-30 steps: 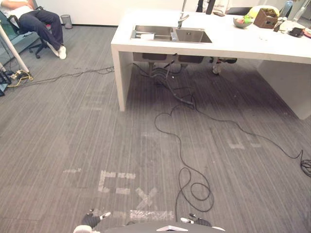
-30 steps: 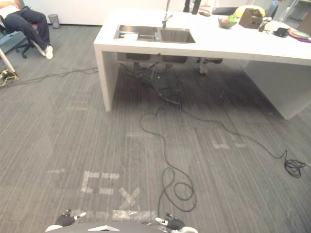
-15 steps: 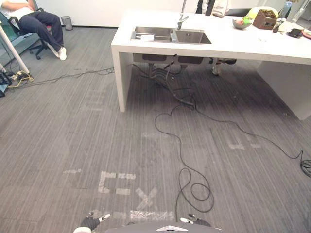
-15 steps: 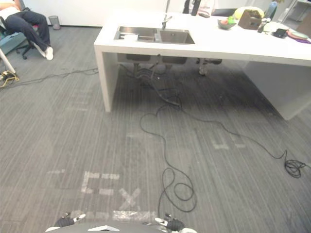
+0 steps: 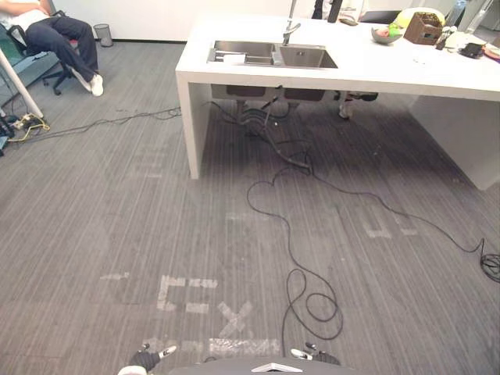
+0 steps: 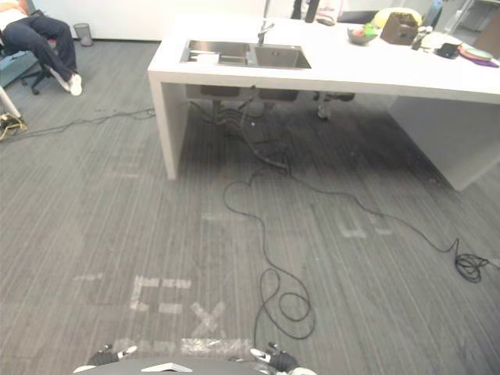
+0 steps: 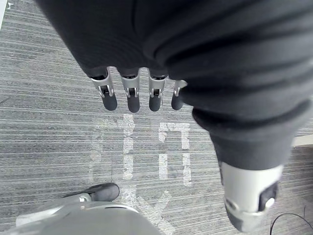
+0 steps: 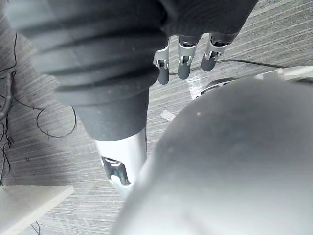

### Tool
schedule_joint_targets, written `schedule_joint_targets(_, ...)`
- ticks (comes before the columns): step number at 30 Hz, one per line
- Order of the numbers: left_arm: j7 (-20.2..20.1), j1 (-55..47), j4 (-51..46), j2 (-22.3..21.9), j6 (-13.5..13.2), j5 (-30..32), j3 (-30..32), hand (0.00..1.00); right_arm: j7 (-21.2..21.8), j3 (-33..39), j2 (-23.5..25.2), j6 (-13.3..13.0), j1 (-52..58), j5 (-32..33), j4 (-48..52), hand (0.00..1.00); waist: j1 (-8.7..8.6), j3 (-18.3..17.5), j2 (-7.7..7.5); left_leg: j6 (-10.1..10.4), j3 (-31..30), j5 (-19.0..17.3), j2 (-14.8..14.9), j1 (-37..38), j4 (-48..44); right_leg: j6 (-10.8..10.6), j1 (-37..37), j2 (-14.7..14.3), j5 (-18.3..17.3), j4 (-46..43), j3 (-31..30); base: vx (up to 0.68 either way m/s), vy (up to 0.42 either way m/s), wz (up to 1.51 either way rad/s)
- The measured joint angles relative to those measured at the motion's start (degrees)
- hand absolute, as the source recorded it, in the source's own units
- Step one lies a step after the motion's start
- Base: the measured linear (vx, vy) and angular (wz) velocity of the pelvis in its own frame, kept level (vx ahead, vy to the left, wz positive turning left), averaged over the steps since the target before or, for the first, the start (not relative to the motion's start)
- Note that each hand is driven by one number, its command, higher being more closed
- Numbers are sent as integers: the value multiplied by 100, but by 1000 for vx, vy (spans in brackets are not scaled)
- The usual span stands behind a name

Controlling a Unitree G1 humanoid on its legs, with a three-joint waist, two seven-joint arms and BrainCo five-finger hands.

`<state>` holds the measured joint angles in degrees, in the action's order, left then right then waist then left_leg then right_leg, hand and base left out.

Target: Walk over to the sink, pick up the cup, carry it to the dishwasher, place the cup inside the dishwasher, then close the dishwasher door

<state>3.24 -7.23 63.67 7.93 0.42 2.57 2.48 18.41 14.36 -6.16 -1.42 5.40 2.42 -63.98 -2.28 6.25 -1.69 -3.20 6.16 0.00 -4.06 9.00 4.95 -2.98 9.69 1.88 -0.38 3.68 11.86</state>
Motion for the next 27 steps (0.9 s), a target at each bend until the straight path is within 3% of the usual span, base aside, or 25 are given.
schedule_joint_targets(2,34,-8,-3,-14,116,52,-10,0,-7,44,-3,-3,16,14,14,0,-6,19,-20,-52,-20,-72,-9,8,-2,-80,-310,94,-371,-696,10,13,19,4)
schedule_joint_targets(4,88,14,-12,-11,183,157,-34,0,-8,38,-5,-27,30,90,39,0,-23,29,-25,-116,-25,-115,-41,16,-3,-394,-829,286,-754,-1891,-32,44,60,6)
schedule_joint_targets(5,170,41,-13,-25,224,162,-37,0,-12,30,-14,-71,34,212,76,0,-6,52,-7,-169,12,-113,-35,31,-8,-433,-1297,391,-831,-2852,-108,43,57,-4)
schedule_joint_targets(6,201,55,-13,-9,233,157,-33,0,-11,30,-2,-91,20,266,98,0,1,78,17,-225,28,-99,-45,66,-27,-356,-1547,449,-826,-3387,-147,68,44,0)
schedule_joint_targets(7,272,100,-17,44,281,105,-10,0,-11,31,25,-97,-9,388,142,0,-17,276,-65,-284,-13,-139,-74,237,-40,-200,-1882,599,-881,-4303,-172,89,-2,12)
schedule_joint_targets(8,279,145,-17,86,324,-7,31,0,-15,33,105,-89,17,498,151,0,-39,313,-139,-275,-93,-189,-54,366,-41,-223,-2050,644,-1045,-4732,-186,101,-14,21)
schedule_joint_targets(9,277,145,-12,97,348,-55,60,0,-16,36,113,-89,43,537,161,0,-53,314,-159,-262,-148,-208,-27,399,-41,-233,-2081,645,-1123,-4716,-170,123,-25,32)
schedule_joint_targets(12,275,151,-10,-10,451,-247,540,0,-24,292,224,-92,135,888,183,0,-124,329,-121,-171,-430,-302,128,360,-53,-225,-2227,598,-1152,-3469,-155,214,-48,42)
schedule_joint_targets(13,261,163,-12,-50,474,-248,670,0,-23,411,227,-98,179,940,206,0,-133,361,-91,-151,-493,-405,191,294,-180,-226,-2277,583,-1013,-2971,-171,341,-109,28)
schedule_joint_targets(15,266,181,-20,-198,480,-245,980,0,-17,555,226,-131,250,1009,272,0,-99,483,63,0,-540,-902,419,255,-714,-305,-2351,444,-407,-1899,-296,330,-125,15)
schedule_joint_targets(16,265,181,-25,-216,493,-245,1029,0,-16,564,231,-141,277,1009,289,0,-101,496,76,35,-560,-1019,459,258,-829,-304,-2376,418,-332,-1821,-353,319,-173,17)
schedule_joint_targets(20,279,61,-344,-349,562,-240,1416,0,-14,661,475,-87,802,970,686,0,-69,495,57,369,-822,-2163,661,486,-1793,-117,-2434,462,-257,-2311,-484,471,-303,38)
schedule_joint_targets(21,297,25,-412,-488,562,-234,1590,0,24,687,416,-44,891,1024,687,0,-71,445,185,485,-808,-2362,863,654,-1769,66,-2571,317,-244,-2816,-453,559,-370,22)
schedule_joint_targets(22,293,-23,-422,-594,561,-226,1612,0,36,691,311,-27,940,1044,692,0,-91,323,299,576,-788,-2387,993,698,-1804,84,-2620,195,-491,-2987,-362,609,-325,5)
schedule_joint_targets(23,267,-69,-455,-644,492,-139,1733,0,4,818,244,16,916,1045,668,0,-106,235,439,630,-737,-2292,1168,520,-2293,267,-2646,61,-753,-3193,-269,632,-331,5)
schedule_joint_targets(25,260,13,-486,-733,401,-30,1910,0,41,963,216,41,914,1004,685,0,-118,216,517,781,-774,-1750,1322,-196,-3971,464,-2343,-122,-1035,-3087,-191,647,-351,-4)
schedule_joint_targets(26,270,0,-546,-815,349,-27,2051,0,85,962,155,27,919,940,689,0,-81,230,540,803,-762,-1024,1532,-801,-5339,571,-1959,-330,-1146,-2816,-220,660,-333,-17)
schedule_joint_targets(27,287,-14,-589,-815,286,-104,2057,0,141,953,102,8,890,853,653,0,-56,272,578,739,-656,-1134,1786,-1296,-6627,698,-1357,-557,-1188,-2423,-206,774,-352,-21)
